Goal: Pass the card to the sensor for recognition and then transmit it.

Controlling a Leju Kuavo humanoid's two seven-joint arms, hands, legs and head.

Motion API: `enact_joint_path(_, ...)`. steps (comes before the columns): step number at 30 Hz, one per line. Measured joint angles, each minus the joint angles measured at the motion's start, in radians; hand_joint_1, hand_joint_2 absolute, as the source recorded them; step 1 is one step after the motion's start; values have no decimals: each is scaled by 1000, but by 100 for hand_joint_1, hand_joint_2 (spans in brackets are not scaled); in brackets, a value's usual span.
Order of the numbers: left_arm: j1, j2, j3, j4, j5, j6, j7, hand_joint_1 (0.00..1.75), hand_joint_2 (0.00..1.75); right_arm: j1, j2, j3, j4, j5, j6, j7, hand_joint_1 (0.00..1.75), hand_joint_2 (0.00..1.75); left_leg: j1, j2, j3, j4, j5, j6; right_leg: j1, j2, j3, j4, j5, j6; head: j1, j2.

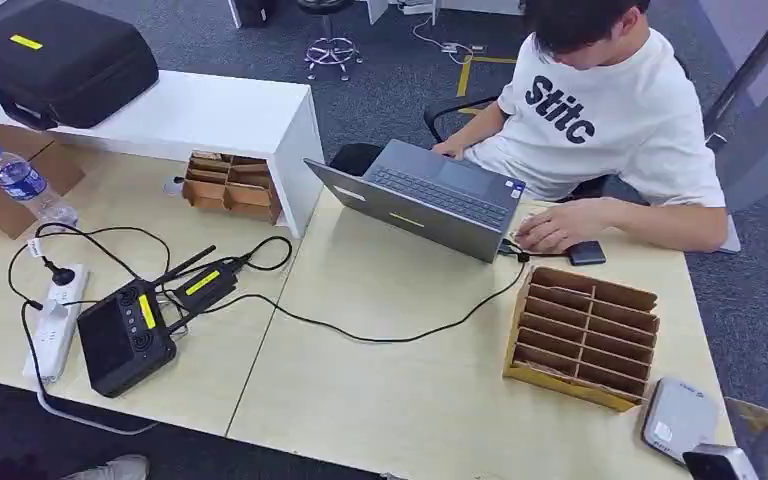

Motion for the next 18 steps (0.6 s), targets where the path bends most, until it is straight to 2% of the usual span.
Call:
enact_joint_path(2,0,0,1,0,-1,2,1,0,175,-11,-9,0,50,58,5,47,175,175,0,0,0,0,0,0,0,0,0,0,0,0,0,0)
enact_joint_path(5,0,1,6,0,-2,2,2,0,175,-20,-26,2,114,86,36,80,175,175,0,0,0,0,0,0,0,0,0,0,0,0,0,0)
enact_joint_path(6,0,1,8,-2,-3,2,2,0,175,-22,-30,3,131,96,61,92,175,175,0,0,0,0,0,0,0,0,0,0,0,0,0,0)
enact_joint_path(8,-1,2,10,-5,-4,2,2,0,175,-28,-46,14,164,117,158,124,175,175,0,0,0,0,0,0,0,0,0,0,0,0,0,0)
enact_joint_path(9,-1,2,11,-5,-4,2,2,0,175,-29,-52,23,181,126,174,131,175,175,0,0,0,0,0,0,0,0,0,0,0,0,0,0)
enact_joint_path(18,-2,5,15,-9,-5,2,3,0,175,-43,-79,74,255,135,176,153,175,175,0,0,0,0,0,0,0,0,0,0,0,0,0,0)
